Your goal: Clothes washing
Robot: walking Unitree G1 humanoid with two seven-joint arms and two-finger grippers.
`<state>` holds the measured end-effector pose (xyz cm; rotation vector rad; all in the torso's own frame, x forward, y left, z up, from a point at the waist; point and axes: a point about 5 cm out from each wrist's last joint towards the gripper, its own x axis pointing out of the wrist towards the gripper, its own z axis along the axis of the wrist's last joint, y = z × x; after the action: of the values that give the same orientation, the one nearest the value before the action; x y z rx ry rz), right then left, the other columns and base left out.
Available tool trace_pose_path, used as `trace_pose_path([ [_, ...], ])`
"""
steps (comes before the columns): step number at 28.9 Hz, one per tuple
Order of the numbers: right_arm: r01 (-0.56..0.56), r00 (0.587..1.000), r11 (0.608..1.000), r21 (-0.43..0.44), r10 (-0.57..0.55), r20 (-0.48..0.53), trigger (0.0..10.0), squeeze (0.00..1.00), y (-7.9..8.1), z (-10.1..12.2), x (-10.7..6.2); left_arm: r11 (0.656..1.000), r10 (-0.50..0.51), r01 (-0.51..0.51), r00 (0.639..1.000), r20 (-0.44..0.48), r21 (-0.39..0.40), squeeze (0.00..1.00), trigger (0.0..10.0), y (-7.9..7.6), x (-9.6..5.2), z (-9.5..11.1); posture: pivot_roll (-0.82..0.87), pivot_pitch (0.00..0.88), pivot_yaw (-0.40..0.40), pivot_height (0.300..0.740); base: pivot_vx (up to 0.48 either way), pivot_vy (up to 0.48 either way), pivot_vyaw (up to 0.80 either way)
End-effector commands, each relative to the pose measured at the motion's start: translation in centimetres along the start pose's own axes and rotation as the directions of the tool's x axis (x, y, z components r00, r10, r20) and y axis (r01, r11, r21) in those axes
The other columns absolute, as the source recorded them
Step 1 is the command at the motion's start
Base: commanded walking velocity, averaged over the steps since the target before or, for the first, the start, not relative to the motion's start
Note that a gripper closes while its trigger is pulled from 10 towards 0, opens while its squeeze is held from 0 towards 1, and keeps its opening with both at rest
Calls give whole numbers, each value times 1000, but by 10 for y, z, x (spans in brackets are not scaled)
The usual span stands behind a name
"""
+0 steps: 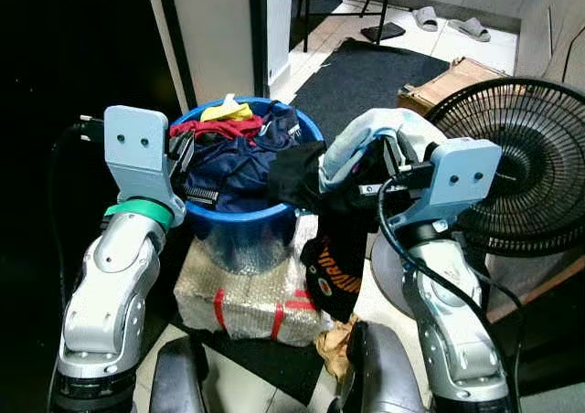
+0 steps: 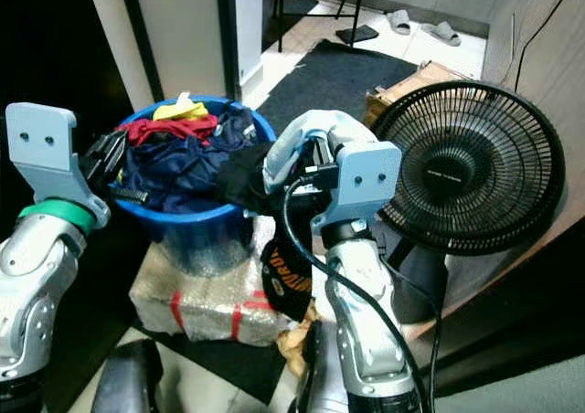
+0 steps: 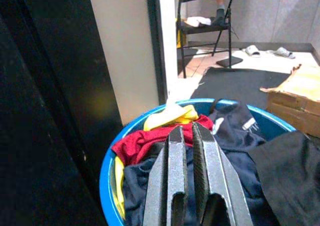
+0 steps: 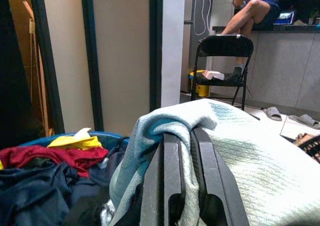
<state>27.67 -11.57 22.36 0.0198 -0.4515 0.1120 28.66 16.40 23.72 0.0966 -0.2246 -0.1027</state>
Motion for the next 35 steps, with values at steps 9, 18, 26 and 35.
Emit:
trace_pose_path([
  [9,6,1000,1000,-8,-6,-10,10000,0,-2,-2,-1,1000,-5,5,1000,-12,0,0,10000,-2,-1,-4,63,33,26,621,0,0,0],
  [18,4,1000,1000,-8,-4,-11,10000,0,-1,-2,-1,1000,-10,10,1000,-10,0,0,10000,-3,0,-4,62,26,26,651,0,0,0],
  [26,2,1000,1000,-9,-2,-12,10000,0,-1,-3,0,1000,-15,15,1000,-8,-2,0,10000,-4,0,-4,62,22,25,681,0,0,0],
  [35,0,1000,1000,-9,0,-13,10000,0,-1,-3,0,1000,-16,16,1000,-8,-2,0,10000,-4,1,-4,62,21,25,711,0,0,0],
])
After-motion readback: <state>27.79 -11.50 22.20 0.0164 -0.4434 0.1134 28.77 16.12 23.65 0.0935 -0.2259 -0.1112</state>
